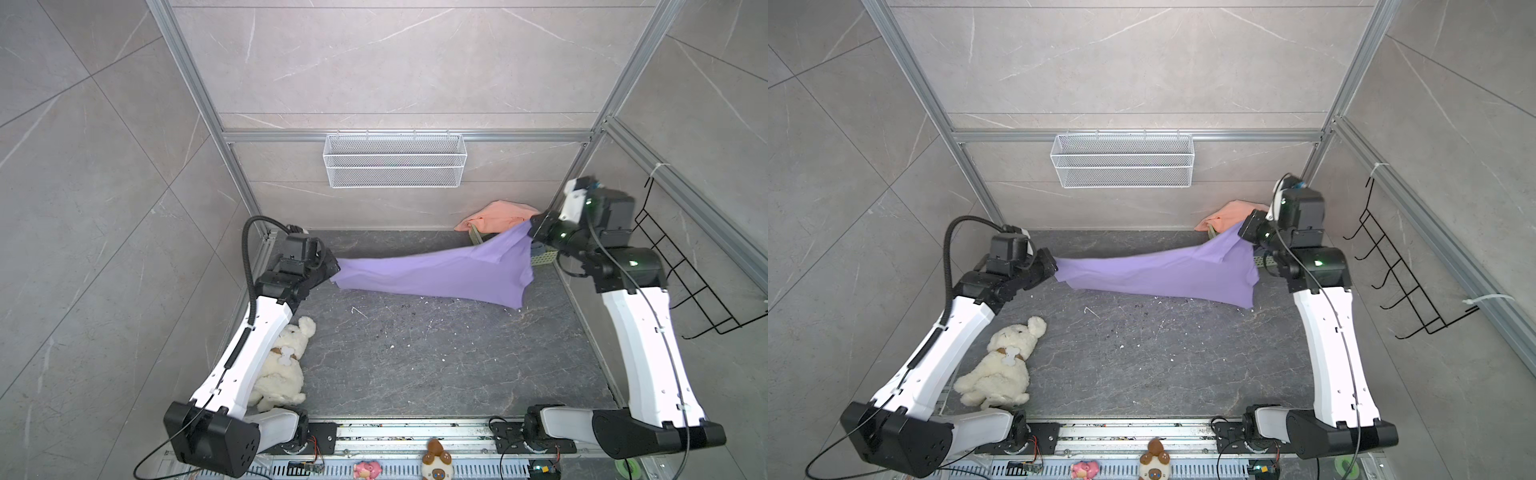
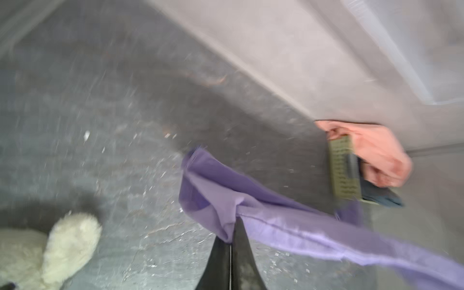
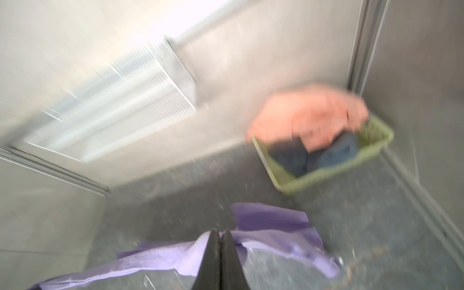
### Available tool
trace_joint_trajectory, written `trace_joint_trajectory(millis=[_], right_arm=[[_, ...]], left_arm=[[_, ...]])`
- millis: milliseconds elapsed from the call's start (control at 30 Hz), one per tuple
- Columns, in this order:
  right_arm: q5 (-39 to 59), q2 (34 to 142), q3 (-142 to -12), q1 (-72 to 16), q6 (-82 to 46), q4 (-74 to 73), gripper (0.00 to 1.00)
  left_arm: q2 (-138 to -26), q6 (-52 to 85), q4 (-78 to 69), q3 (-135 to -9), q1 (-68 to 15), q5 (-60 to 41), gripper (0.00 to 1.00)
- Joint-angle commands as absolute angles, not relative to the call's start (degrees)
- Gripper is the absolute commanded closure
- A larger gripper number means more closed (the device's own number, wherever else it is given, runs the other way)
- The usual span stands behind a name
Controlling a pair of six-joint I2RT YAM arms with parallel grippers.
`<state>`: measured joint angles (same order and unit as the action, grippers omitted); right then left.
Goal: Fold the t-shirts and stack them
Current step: 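Lift the lavender t-shirt high with both grippers, stretching it out in the air, then swing the shirt down and lay it flat on the table with both grippers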
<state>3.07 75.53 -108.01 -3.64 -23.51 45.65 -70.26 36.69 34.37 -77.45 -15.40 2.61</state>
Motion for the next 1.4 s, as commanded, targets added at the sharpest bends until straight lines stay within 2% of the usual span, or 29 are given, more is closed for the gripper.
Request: trace_joint_trajectory(millis=[0,167,267,533,700,1033,1233,1367], right_arm=[[2.09,76.41,-121.30,-3.78,-20.76,44.75,1.00],[2.75,80.02,-143.07,-3.83,-17.33,46.06,1.00],[3.90,80.53,-151.77,-3.77,-16.52,45.25,1.00],[4.11,75.86,-149.24,-3.78,-16.70,37.85,1.00],[5.53,80.27,-149.28,-3.78,-18.37,39.25,1.00],[10.62,92.58,-143.71,-3.82,-24.50,38.53,1.00],[12.44,101.90,-153.64,-3.81,-26.61,39.95,1.00],[12.01,103.19,-159.78,-3.79,-25.89,39.84,1.00]], left_arm=[[-65.09,26.21,37.24,-86.52,-15.33,0.37,1.00],[-61.72,20.84,38.70,-98.63,-15.30,-1.33,1.00],[-60.10,19.71,38.35,-104.10,-15.37,-1.80,1.00],[-56.23,18.72,31.79,-107.73,-15.34,-2.68,1.00],[-57.52,19.14,29.15,-103.72,-15.30,0.80,1.00],[-68.70,20.10,26.57,-98.29,-15.25,6.56,1.00],[-75.73,19.53,26.28,-102.55,-13.07,6.80,1.00],[-77.02,23.76,24.67,-106.96,-8.23,-0.18,1.00]])
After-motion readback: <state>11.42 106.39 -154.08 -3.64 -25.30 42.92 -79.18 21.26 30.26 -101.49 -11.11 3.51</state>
